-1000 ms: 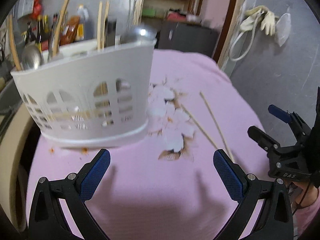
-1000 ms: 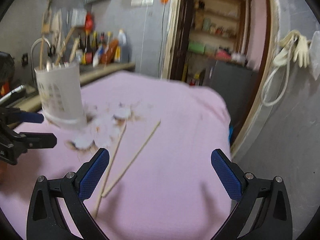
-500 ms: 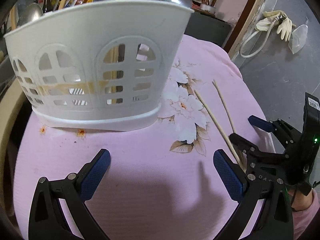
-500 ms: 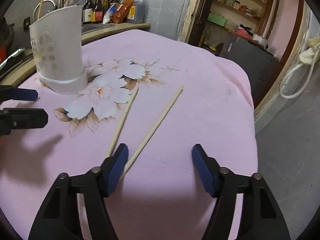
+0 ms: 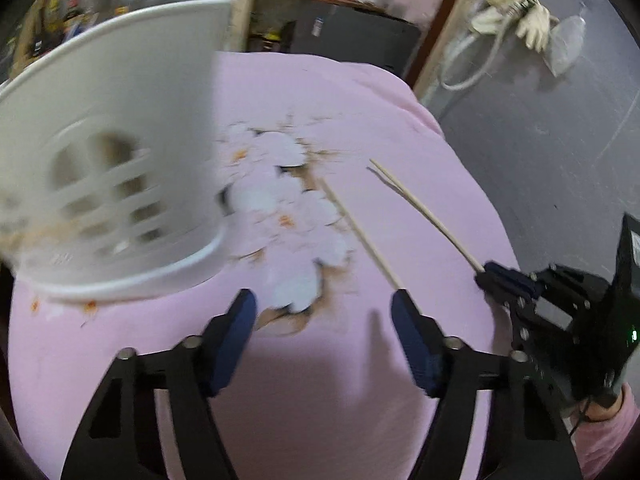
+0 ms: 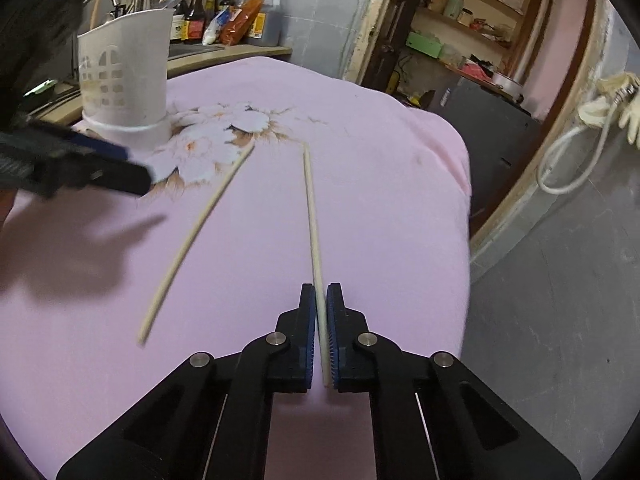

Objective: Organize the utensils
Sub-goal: 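Close the right tool on one chopstick while the left tool grasps the other, then lift both held chopsticks upright and carry them over the white caddy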

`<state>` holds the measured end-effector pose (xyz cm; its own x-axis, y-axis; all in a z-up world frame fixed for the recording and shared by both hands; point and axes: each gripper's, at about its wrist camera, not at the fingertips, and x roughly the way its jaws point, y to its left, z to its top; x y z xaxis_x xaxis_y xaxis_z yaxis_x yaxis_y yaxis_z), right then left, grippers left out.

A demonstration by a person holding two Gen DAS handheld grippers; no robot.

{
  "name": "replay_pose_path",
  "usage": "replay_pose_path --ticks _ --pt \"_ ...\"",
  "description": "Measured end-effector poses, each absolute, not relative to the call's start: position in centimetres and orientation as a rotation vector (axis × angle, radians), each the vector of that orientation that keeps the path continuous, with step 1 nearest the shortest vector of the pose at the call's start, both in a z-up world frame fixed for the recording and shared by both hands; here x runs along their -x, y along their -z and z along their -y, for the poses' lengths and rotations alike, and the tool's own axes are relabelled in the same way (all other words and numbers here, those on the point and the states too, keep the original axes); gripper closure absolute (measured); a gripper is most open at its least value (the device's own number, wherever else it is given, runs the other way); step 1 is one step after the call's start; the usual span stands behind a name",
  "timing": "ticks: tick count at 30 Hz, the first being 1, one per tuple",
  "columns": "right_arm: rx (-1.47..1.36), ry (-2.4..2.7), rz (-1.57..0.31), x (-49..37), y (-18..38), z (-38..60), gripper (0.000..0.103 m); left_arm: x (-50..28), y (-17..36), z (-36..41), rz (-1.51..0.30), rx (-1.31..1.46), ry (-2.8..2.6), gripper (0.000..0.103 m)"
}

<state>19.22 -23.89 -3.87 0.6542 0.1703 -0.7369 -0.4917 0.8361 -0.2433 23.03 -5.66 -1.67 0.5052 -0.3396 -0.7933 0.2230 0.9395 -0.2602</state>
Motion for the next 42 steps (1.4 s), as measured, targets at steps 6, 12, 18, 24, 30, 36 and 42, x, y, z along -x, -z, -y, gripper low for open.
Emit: replay_pose_path --ticks 6,12,18,24,30,36,42 --pt "0.381 -0.369 -0.808 -17.3 3.3 26.1 0.099 -26.2 2.0 7.5 -1.068 0.147 0.395 0.069" --pt "0.343 -0.397 -0.854 -16.5 2.8 26.3 0.099 -28.1 2.6 8.5 -1.090 0.124 0.365 0.075" --pt "0.302 -0.439 -0.888 -16.8 2.8 26.1 0.099 -29.3 2.8 9.2 -1.094 0.095 0.336 0.089" --pt "0.267 -0.464 -0.914 -18.4 2.9 25.2 0.097 -29.0 3.1 9.6 -1.102 0.032 0.335 0.096" --pt "0.218 -0.514 -0.965 -21.4 3.1 24.0 0.097 -26.9 3.2 7.5 -1.135 0.017 0.398 0.098" --pt "0.214 -0.565 -1.018 -24.9 3.6 22.0 0.097 -24.6 2.9 6.5 -1.171 0.013 0.435 0.098" --pt "0.197 -0.536 -1.068 -26.1 3.4 21.1 0.099 -24.9 2.6 6.9 -1.215 0.038 0.442 0.098"
